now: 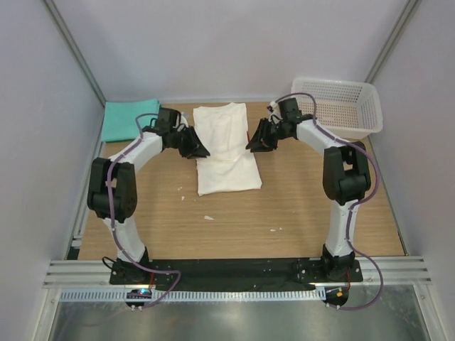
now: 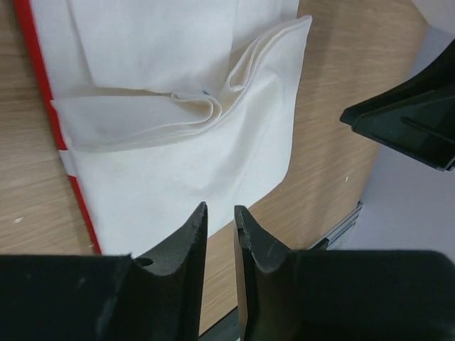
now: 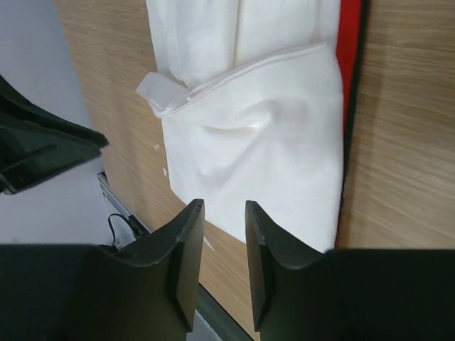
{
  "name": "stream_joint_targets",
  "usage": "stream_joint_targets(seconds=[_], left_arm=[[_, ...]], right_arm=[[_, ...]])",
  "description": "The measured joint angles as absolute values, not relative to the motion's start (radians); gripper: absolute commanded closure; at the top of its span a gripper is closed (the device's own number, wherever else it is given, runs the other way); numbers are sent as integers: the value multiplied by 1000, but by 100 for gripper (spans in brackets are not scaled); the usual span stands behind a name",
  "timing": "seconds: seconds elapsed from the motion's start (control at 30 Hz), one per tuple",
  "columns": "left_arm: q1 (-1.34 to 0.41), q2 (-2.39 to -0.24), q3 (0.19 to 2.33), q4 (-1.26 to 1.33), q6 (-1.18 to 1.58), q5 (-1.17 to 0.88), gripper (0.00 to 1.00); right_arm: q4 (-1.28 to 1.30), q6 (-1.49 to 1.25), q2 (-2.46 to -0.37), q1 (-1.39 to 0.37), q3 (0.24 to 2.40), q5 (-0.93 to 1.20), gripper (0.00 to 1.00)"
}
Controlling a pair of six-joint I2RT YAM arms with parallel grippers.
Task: Fold and stack the t-shirts
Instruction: Fold the tshirt
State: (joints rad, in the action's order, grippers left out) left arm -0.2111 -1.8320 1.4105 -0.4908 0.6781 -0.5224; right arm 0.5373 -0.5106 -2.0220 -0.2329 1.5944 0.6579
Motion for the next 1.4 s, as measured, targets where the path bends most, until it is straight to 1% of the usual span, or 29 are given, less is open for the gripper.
stream_joint_targets(seconds=[0.03, 0.07, 0.13, 0.2, 0.33, 0.53, 0.67, 0.77, 0.83, 0.87, 0.9, 0.93, 0.97, 1.0, 1.07, 1.1, 1.17, 1.27, 1.33, 1.4], left_arm=[[-226, -1845, 1379, -456, 693, -545, 79], [-247, -1871, 1343, -412, 712, -571, 80], [-267, -1906, 1324, -375, 733, -595, 81], [-288, -1950, 1319, -328, 757, -616, 81], [-299, -2019, 1326, -265, 783, -635, 82], [-284, -2160, 1484, -258, 781, -638, 82], [-267, -2236, 1600, -265, 779, -640, 80], [-254, -2312, 1728, -304, 770, -637, 81], [-246, -2388, 1861, -355, 743, -624, 77], [-244, -2414, 1911, -382, 730, -620, 75], [-241, -2434, 1952, -405, 718, -614, 71], [-240, -2441, 1979, -431, 704, -604, 64], [-239, -2440, 1993, -467, 688, -594, 62], [-238, -2429, 2001, -493, 670, -582, 60], [-237, -2389, 1999, -553, 641, -553, 57], [-237, -2358, 1987, -575, 628, -542, 56], [-237, -2264, 1928, -601, 612, -533, 55], [-237, -2069, 1766, -603, 589, -540, 55], [-237, -1915, 1605, -592, 574, -547, 54], [-238, -1766, 1422, -581, 570, -553, 55]], right_arm=[[506, -529, -2036, -248, 1584, 668, 68], [476, -548, -2058, -266, 1578, 679, 73], [413, -591, -2110, -307, 1576, 700, 77], [350, -637, -2158, -334, 1573, 725, 79], [273, -696, -2229, -365, 1573, 756, 80], [238, -719, -2322, -336, 1637, 769, 80], [236, -728, -2376, -300, 1718, 770, 80], [249, -733, -2421, -274, 1802, 769, 79], [278, -727, -2464, -259, 1890, 764, 78], [300, -716, -2483, -252, 1931, 757, 74], [329, -706, -2495, -247, 1965, 748, 72], [385, -687, -2505, -241, 2011, 733, 70], [432, -669, -2510, -237, 2048, 720, 67], [480, -644, -2510, -234, 2081, 704, 66], [556, -597, -2486, -231, 2115, 673, 59], [591, -572, -2457, -231, 2109, 658, 51], [626, -527, -2357, -232, 2012, 633, 42], [661, -472, -2185, -234, 1833, 612, 40], [665, -443, -2046, -234, 1676, 606, 40], [668, -421, -1953, -234, 1556, 609, 45]])
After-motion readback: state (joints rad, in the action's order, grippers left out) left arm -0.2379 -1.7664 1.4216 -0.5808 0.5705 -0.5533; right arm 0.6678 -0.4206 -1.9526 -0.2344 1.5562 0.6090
